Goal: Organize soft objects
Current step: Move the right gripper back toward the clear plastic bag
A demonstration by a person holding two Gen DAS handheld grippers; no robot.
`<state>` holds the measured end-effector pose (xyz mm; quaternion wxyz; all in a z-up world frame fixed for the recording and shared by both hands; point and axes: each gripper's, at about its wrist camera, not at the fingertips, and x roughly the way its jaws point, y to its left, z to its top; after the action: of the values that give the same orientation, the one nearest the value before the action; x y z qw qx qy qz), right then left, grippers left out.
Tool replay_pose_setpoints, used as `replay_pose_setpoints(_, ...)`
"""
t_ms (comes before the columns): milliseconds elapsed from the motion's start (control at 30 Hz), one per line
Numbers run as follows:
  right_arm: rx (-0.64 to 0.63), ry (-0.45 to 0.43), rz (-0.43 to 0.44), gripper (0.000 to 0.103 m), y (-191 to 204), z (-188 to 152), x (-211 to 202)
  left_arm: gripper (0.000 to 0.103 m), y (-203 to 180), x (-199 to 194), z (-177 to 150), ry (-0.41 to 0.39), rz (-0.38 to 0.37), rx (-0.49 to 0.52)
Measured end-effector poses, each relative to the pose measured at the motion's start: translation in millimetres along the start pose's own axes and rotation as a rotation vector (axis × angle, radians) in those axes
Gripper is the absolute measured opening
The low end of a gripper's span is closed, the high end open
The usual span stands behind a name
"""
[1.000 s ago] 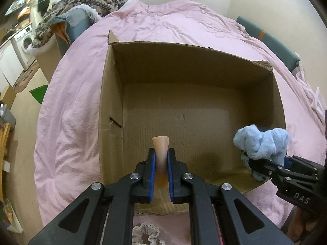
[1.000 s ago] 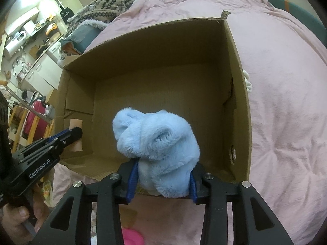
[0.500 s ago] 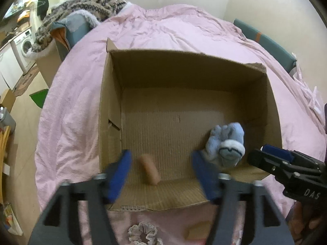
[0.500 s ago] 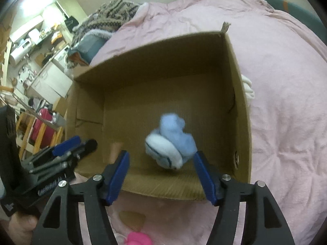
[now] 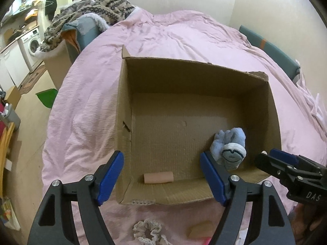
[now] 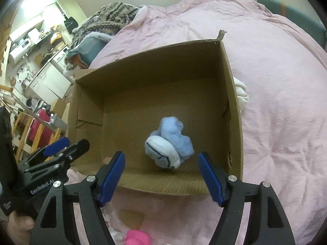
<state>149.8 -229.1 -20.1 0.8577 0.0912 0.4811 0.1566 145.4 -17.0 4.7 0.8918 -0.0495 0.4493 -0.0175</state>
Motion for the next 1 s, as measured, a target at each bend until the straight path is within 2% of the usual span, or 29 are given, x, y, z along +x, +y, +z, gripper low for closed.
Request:
replay_pose_setpoints(300, -0.029, -0.002, -0.005, 0.078, 5.3, -18.0, -24.0, 0.075, 5.0, -28.6, -8.9, -0.021, 0.012, 0.008)
replay_pose_setpoints(767, -0.012, 0.043, -0.002, 0.078, 4.6, -60.6, -51.2, 0.075, 23.8, -64.3, -52.3, 0.023, 0.029, -0.041)
replay_pose_setpoints(1000, 0.04, 0.103, 0.017, 0.078, -2.7, -77.5, -53.1, 0.075, 25.9, -76.9, -78.2, 0.072, 0.046, -0.033)
